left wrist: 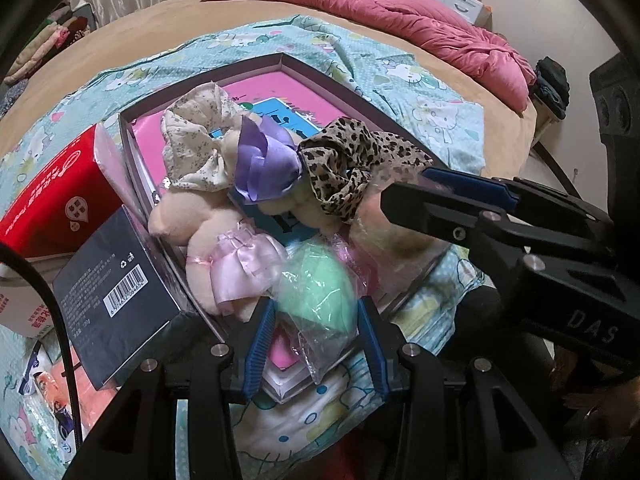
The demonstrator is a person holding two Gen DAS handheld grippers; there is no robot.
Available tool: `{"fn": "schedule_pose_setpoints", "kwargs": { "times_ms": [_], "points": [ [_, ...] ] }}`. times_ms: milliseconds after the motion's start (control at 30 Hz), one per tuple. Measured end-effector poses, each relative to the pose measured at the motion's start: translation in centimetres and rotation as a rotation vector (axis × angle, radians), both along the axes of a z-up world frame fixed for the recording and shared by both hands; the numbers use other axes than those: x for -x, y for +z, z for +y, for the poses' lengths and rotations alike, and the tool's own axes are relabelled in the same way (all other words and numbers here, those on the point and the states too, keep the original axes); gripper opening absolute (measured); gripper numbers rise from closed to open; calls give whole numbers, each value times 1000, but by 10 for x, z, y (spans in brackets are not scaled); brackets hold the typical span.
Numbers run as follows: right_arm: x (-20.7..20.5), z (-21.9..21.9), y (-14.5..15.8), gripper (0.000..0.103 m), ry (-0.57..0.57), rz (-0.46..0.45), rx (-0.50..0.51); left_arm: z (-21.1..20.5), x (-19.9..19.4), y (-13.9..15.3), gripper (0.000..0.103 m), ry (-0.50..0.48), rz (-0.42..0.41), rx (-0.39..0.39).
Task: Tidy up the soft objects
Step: 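Open both tools to release the green ball and the doll onto the tray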
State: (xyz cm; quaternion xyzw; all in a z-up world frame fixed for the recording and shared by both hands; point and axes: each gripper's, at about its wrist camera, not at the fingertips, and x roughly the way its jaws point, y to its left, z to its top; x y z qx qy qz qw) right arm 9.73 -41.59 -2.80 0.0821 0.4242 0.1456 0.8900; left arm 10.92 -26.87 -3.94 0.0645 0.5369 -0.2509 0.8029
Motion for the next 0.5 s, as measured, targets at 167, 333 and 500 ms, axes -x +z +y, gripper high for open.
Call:
{"fn": "schedule_pose_setpoints", "kwargs": {
  "times_ms": [167,333,500],
  "points": [
    [1,-1,1,48,-9,-2,1,0,1,1,43,2,-2,-4],
    [1,-4,1,50,-26,2,1,0,1,1,46,5,-2,-4],
    [3,-10,3,51,-46,-1,-1,2,1,5,51,9,-14,-1]
  ]
}}
